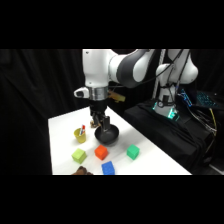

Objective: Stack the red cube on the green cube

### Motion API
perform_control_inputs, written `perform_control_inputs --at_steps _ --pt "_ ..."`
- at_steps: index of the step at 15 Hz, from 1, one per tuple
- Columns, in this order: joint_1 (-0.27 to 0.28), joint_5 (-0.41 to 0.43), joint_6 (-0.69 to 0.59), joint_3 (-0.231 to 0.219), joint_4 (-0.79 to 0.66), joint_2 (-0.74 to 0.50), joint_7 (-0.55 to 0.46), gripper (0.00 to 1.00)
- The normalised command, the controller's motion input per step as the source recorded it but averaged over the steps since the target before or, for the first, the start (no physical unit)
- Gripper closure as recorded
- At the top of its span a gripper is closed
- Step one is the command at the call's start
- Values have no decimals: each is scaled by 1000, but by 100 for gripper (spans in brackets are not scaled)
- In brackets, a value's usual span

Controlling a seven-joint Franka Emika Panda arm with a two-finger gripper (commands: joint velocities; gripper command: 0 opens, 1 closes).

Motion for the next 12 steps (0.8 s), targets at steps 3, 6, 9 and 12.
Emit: perform_control_inputs --at_steps 3,6,9,12 --pt "-19 -12 40 19 31 24 -21 0" --pt "-18 -85 70 15 145 135 -107 0" --pt "-25 -138 5 10 239 223 -195 0" --pt "-42 -100 -69 18 294 269 -218 0"
